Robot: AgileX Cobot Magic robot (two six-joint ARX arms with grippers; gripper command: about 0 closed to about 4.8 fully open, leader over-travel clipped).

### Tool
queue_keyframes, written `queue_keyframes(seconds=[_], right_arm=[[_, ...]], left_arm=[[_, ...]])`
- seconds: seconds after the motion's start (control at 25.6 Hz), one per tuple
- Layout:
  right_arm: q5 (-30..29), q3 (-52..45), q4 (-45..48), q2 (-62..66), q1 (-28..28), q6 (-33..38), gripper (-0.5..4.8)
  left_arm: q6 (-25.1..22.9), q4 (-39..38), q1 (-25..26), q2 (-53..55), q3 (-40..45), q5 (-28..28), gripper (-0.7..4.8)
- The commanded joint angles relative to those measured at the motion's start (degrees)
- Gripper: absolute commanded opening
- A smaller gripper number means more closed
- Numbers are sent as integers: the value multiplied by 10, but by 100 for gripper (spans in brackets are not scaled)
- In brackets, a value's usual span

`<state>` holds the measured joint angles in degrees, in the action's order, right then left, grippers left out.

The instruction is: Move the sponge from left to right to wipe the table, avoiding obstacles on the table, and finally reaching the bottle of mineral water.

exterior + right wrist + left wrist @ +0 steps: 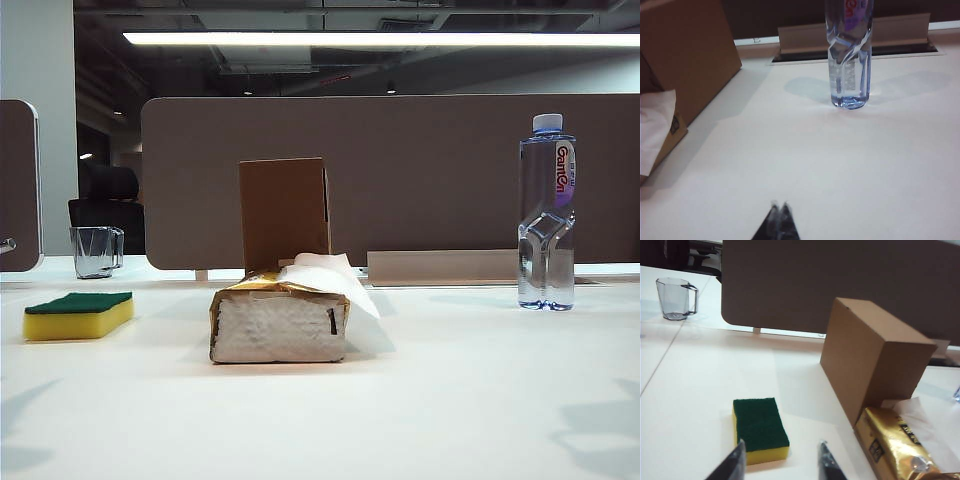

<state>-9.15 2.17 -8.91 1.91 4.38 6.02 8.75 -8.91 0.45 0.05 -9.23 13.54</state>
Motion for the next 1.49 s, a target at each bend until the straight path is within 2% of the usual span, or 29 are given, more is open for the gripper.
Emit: queue_keyframes(seconds=[0.04, 0.08, 0.12, 0.2, 0.43, 0.55, 0.66, 0.78, 0.82, 0.86, 0.9, 0.94, 1.06, 1.13, 1.25, 1.33, 1.49], right_arm=[[-3, 16, 6, -1, 0, 25, 32], [-5, 20, 6, -1, 0, 28, 46], [-12, 26, 6, -1, 0, 30, 62], [-18, 39, 5, -1, 0, 31, 65], [-42, 73, -27, -1, 0, 62, 68], [-63, 81, -32, -1, 0, 77, 117], [-78, 86, -34, -1, 0, 95, 147], [-92, 89, -35, -1, 0, 105, 149], [-93, 89, -35, -1, 0, 111, 154], [-92, 90, -36, -1, 0, 116, 180], [-92, 92, -38, -1, 0, 121, 201], [-92, 94, -44, -1, 0, 122, 215], [-93, 106, -59, 0, 0, 123, 219], [-93, 120, -70, 1, 0, 125, 261], [-93, 133, -81, 3, 0, 127, 279], [-95, 145, -90, 3, 0, 146, 311], [-122, 153, -89, 3, 0, 172, 312]], left_arm=[[18, -36, 0, 1, -28, 13, 229], [18, -43, 0, 2, -35, 18, 289], [18, -45, 0, 3, -41, 19, 326], [18, -50, 0, 4, -52, 20, 374], [68, -64, 0, 8, -65, 52, 377], [82, -67, 0, 31, -75, 69, 378], [81, -67, 0, 77, -100, 75, 378], [68, -66, 0, 137, -134, 75, 378], [61, -63, 0, 181, -157, 78, 396], [61, -54, 0, 220, -174, 80, 447], [60, -49, 0, 236, -182, 87, 472], [60, -45, 0, 254, -189, 92, 479], [61, -31, 0, 316, -210, 104, 479], [61, -15, 0, 383, -231, 114, 479], [60, -9, 0, 439, -251, 111, 479], [47, -9, 1, 487, -269, 111, 479], [46, -4, 1, 546, -295, 107, 479]])
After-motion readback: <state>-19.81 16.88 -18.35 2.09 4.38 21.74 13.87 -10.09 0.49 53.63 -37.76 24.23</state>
